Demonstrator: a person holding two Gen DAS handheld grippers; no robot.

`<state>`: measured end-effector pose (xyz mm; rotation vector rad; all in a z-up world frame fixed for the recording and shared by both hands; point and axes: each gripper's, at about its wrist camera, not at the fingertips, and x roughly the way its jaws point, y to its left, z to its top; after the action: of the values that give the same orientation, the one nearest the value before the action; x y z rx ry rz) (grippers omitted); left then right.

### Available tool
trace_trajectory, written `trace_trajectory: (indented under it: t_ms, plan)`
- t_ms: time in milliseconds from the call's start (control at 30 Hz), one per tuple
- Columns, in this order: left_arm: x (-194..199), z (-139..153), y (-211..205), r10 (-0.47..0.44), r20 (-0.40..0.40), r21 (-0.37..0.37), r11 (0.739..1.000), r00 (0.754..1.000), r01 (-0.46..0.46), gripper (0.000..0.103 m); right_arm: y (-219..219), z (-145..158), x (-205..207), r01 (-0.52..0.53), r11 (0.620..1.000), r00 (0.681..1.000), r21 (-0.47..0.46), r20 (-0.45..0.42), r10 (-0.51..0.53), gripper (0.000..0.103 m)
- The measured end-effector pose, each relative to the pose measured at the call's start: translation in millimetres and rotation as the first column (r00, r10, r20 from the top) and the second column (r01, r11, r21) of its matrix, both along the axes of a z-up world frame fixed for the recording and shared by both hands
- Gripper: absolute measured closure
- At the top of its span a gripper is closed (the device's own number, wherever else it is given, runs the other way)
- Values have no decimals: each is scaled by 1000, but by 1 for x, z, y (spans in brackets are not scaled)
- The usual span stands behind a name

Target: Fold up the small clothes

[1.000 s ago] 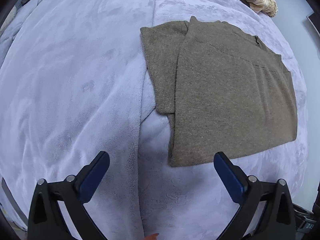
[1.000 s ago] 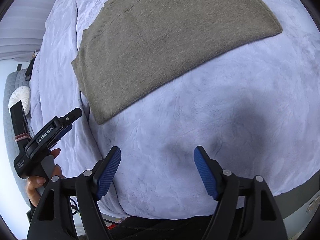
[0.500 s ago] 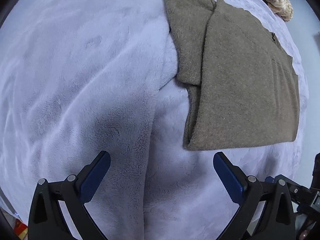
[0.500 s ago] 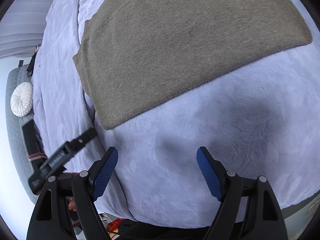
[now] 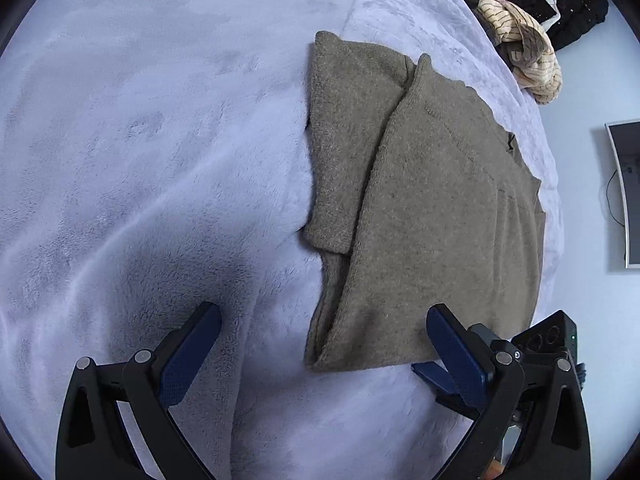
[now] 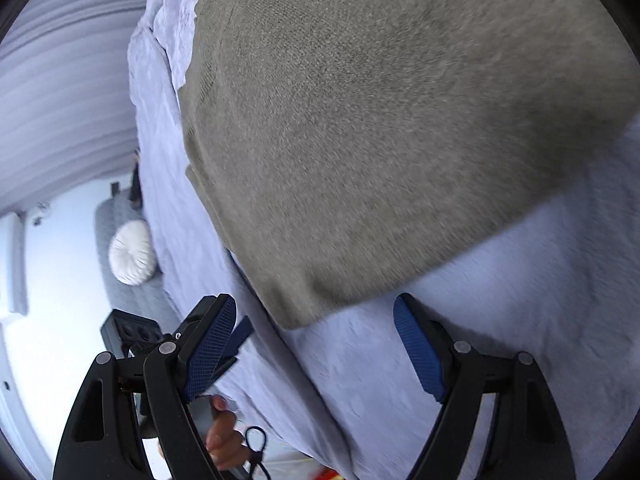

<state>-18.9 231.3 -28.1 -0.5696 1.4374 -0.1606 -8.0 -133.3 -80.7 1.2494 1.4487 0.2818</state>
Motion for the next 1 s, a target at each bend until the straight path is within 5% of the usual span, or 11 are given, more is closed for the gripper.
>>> trace_trajectory:
  t_ms: [200,367,467,500,667,833,1000]
  plan:
    - [6,-9,-9,35,-7,-79,996,999,-36,0,3,-11,5,88,994,996,71,22,-90,18]
    - [14,-11,-6,89,-22,-215,972,996,-92,0,1,-18,11,147,977,989,157,-32,-143,23]
    - [17,-8,-5,88,-18,-276,957,996,-90,0,-1,-20,14,163,967,987,196,-50,-156,79]
    - [21,-8,-8,76,-16,-292,953,997,-78,0,-2,-18,16,167,962,986,217,-33,-164,90]
    - [45,-15,-22,37,-8,-398,917,999,-37,0,-9,22,34,109,953,980,282,130,-151,93]
    - [80,-23,-30,81,-7,-499,864,997,-73,0,-4,36,41,49,961,979,271,180,-101,93]
    - [107,-15,-64,-10,39,-436,899,999,25,0,-10,27,27,33,964,983,263,166,-79,93]
